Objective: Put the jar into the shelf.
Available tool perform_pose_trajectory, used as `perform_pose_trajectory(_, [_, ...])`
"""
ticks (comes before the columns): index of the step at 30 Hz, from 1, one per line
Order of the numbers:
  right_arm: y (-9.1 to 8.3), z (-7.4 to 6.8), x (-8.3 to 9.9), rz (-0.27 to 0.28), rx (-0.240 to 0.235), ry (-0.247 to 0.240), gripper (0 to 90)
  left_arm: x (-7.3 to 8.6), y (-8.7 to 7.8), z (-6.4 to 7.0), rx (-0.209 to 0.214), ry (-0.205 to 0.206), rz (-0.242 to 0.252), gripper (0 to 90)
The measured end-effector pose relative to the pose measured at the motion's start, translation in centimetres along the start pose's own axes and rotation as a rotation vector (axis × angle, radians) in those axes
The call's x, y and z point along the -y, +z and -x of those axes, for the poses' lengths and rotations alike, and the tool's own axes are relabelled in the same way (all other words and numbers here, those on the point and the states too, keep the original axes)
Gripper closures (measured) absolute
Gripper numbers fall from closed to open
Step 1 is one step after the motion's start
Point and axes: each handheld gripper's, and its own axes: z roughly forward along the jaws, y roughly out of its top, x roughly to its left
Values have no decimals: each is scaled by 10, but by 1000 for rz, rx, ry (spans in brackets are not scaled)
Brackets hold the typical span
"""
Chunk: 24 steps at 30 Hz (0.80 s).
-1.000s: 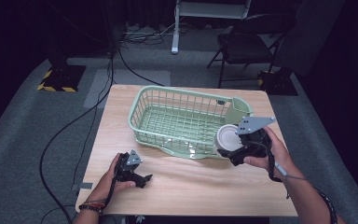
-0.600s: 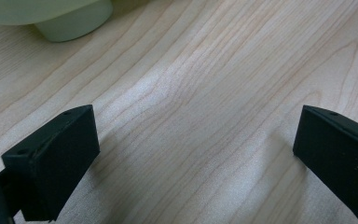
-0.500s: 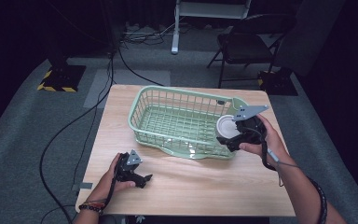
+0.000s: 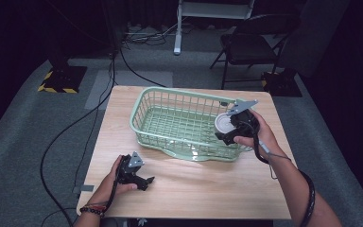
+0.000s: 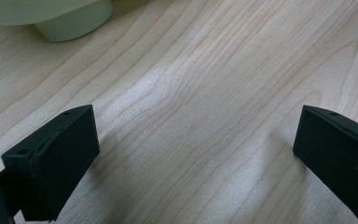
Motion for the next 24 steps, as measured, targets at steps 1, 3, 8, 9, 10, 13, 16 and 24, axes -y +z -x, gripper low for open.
perform_pose_trajectory(1, [2,0,-1,-4,-5,-3,100,0,0,0,0,0,0,0])
perform_pose_trajectory(3, [7,-2,-4,-15,-9,-6,100,0,0,0,0,0,0,0])
perform_pose_trajectory(8, [23,-3,-10,-43,-25,-15,100,0,0,0,0,0,0,0])
perform_pose_trajectory(9, [25,-2,-11,-47,-28,-11,100,0,0,0,0,0,0,0])
perform_pose_trajectory(10, [30,-2,-12,-56,-33,-12,100,0,0,0,0,0,0,0])
perform_pose_trajectory(13, [36,-2,-12,-70,-38,-16,100,0,0,0,0,0,0,0])
perform_pose_trajectory(16, [51,0,-11,-104,-63,-19,100,0,0,0,0,0,0,0])
perform_pose_trajectory(24, [69,3,-9,-157,-59,-23,100,0,0,0,0,0,0,0])
